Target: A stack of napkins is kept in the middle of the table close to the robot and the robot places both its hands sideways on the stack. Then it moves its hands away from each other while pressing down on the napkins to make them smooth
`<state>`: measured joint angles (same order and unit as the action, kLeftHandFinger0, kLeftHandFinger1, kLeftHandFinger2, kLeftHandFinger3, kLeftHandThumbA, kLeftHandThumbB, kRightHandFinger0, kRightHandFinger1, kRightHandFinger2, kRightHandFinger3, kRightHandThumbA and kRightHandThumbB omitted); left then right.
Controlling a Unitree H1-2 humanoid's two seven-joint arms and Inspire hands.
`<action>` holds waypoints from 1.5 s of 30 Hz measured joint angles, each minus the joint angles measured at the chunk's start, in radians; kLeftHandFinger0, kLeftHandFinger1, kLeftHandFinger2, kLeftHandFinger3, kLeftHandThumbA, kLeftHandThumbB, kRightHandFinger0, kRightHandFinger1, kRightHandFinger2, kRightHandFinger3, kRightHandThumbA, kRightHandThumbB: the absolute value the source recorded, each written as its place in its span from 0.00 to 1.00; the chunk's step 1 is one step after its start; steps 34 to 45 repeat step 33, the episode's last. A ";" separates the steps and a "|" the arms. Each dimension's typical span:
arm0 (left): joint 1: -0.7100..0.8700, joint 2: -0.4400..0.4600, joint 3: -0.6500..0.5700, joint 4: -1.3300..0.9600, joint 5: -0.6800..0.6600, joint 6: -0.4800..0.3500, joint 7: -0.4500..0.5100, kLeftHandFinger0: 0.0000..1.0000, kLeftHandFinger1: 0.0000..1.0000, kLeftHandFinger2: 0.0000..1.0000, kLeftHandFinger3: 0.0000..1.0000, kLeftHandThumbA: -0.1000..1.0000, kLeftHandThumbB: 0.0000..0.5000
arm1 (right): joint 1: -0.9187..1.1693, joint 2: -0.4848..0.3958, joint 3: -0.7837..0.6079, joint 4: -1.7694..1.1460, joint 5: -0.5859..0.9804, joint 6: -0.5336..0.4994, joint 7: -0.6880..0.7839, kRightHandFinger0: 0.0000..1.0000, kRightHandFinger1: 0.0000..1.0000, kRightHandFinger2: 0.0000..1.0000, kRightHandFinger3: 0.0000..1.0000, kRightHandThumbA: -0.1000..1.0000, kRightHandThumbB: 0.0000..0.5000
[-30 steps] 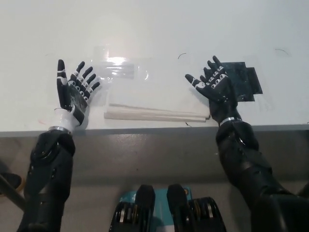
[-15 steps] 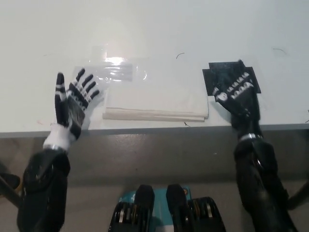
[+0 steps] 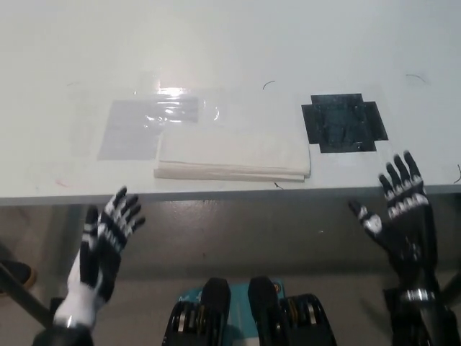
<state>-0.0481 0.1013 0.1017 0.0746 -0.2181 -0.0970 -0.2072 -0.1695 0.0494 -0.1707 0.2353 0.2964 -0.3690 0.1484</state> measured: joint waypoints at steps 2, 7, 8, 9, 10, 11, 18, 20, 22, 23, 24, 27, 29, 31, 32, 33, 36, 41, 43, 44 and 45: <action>0.063 0.001 -0.016 -0.056 0.012 -0.015 -0.003 1.00 1.00 1.00 1.00 1.00 0.66 | 0.067 -0.003 0.025 -0.068 -0.002 0.001 0.003 1.00 1.00 1.00 1.00 1.00 0.67; 0.202 0.009 -0.071 -0.177 0.064 -0.093 -0.014 1.00 1.00 1.00 1.00 1.00 0.64 | 0.195 -0.020 0.104 -0.221 -0.020 0.000 0.020 1.00 1.00 1.00 1.00 1.00 0.63; 0.212 0.012 -0.079 -0.178 0.076 -0.110 -0.016 1.00 1.00 1.00 1.00 1.00 0.65 | 0.206 -0.024 0.119 -0.228 -0.025 -0.001 0.023 1.00 1.00 1.00 1.00 1.00 0.62; 0.215 0.016 -0.086 -0.175 0.086 -0.123 -0.017 1.00 1.00 1.00 1.00 1.00 0.65 | 0.213 -0.029 0.134 -0.228 -0.031 -0.001 0.026 1.00 1.00 1.00 1.00 1.00 0.61; 0.215 0.020 -0.092 -0.171 0.094 -0.134 -0.018 1.00 1.00 1.00 1.00 1.00 0.64 | 0.217 -0.032 0.144 -0.226 -0.037 -0.002 0.028 1.00 1.00 1.00 1.00 1.00 0.56; 0.214 0.023 -0.094 -0.166 0.098 -0.145 -0.019 1.00 1.00 1.00 1.00 1.00 0.64 | 0.217 -0.036 0.153 -0.222 -0.043 -0.002 0.029 1.00 1.00 1.00 1.00 1.00 0.56; 0.173 0.040 -0.094 -0.098 0.119 -0.176 -0.018 1.00 1.00 1.00 1.00 1.00 0.67 | 0.188 -0.058 0.168 -0.157 -0.070 -0.008 0.031 1.00 1.00 1.00 1.00 1.00 0.52; 0.162 0.040 -0.094 -0.087 0.120 -0.179 -0.018 1.00 1.00 1.00 1.00 1.00 0.66 | 0.177 -0.062 0.168 -0.150 -0.074 -0.009 0.031 1.00 1.00 1.00 1.00 1.00 0.51; 0.154 0.041 -0.094 -0.074 0.120 -0.181 -0.018 1.00 1.00 1.00 1.00 1.00 0.63 | 0.171 -0.063 0.168 -0.142 -0.079 -0.009 0.031 1.00 1.00 1.00 1.00 1.00 0.51; 0.153 0.041 -0.094 -0.071 0.121 -0.181 -0.018 1.00 1.00 1.00 1.00 1.00 0.60 | 0.171 -0.062 0.168 -0.139 -0.081 -0.009 0.031 1.00 1.00 1.00 1.00 1.00 0.49; 0.153 0.041 -0.094 -0.071 0.121 -0.181 -0.018 1.00 1.00 1.00 1.00 1.00 0.59 | 0.171 -0.062 0.169 -0.136 -0.083 -0.009 0.031 1.00 1.00 1.00 1.00 1.00 0.49; 0.153 0.043 -0.094 -0.071 0.121 -0.181 -0.018 1.00 1.00 1.00 1.00 1.00 0.58 | 0.170 -0.062 0.169 -0.125 -0.085 -0.009 0.031 1.00 1.00 1.00 1.00 1.00 0.49; 0.153 0.043 -0.094 -0.071 0.121 -0.181 -0.018 1.00 1.00 1.00 1.00 1.00 0.57 | 0.170 -0.062 0.169 -0.121 -0.087 -0.009 0.031 1.00 1.00 1.00 1.00 1.00 0.46; 0.153 0.043 -0.093 -0.071 0.121 -0.181 -0.018 1.00 1.00 1.00 1.00 1.00 0.57 | 0.169 -0.063 0.169 -0.120 -0.090 -0.009 0.030 1.00 1.00 1.00 1.00 1.00 0.45; 0.152 0.043 -0.094 -0.071 0.121 -0.181 -0.018 1.00 1.00 1.00 1.00 1.00 0.57 | 0.169 -0.063 0.169 -0.120 -0.091 -0.009 0.029 1.00 1.00 1.00 1.00 1.00 0.45; 0.152 0.043 -0.094 -0.071 0.121 -0.181 -0.018 1.00 1.00 1.00 1.00 1.00 0.57 | 0.168 -0.063 0.169 -0.120 -0.094 -0.009 0.029 1.00 1.00 1.00 1.00 1.00 0.45; 0.152 0.043 -0.094 -0.071 0.121 -0.181 -0.018 1.00 1.00 1.00 1.00 1.00 0.57 | 0.168 -0.063 0.169 -0.120 -0.094 -0.009 0.029 1.00 1.00 1.00 1.00 1.00 0.45; 0.152 0.043 -0.094 -0.071 0.121 -0.181 -0.018 1.00 1.00 1.00 1.00 1.00 0.57 | 0.168 -0.063 0.169 -0.120 -0.094 -0.009 0.029 1.00 1.00 1.00 1.00 1.00 0.45; 0.152 0.043 -0.094 -0.071 0.121 -0.181 -0.018 1.00 1.00 1.00 1.00 1.00 0.57 | 0.168 -0.063 0.169 -0.120 -0.094 -0.009 0.029 1.00 1.00 1.00 1.00 1.00 0.45; 0.152 0.043 -0.094 -0.071 0.121 -0.181 -0.018 1.00 1.00 1.00 1.00 1.00 0.57 | 0.168 -0.063 0.169 -0.120 -0.094 -0.009 0.029 1.00 1.00 1.00 1.00 1.00 0.45; 0.152 0.043 -0.094 -0.071 0.121 -0.181 -0.018 1.00 1.00 1.00 1.00 1.00 0.57 | 0.168 -0.063 0.169 -0.120 -0.094 -0.009 0.029 1.00 1.00 1.00 1.00 1.00 0.45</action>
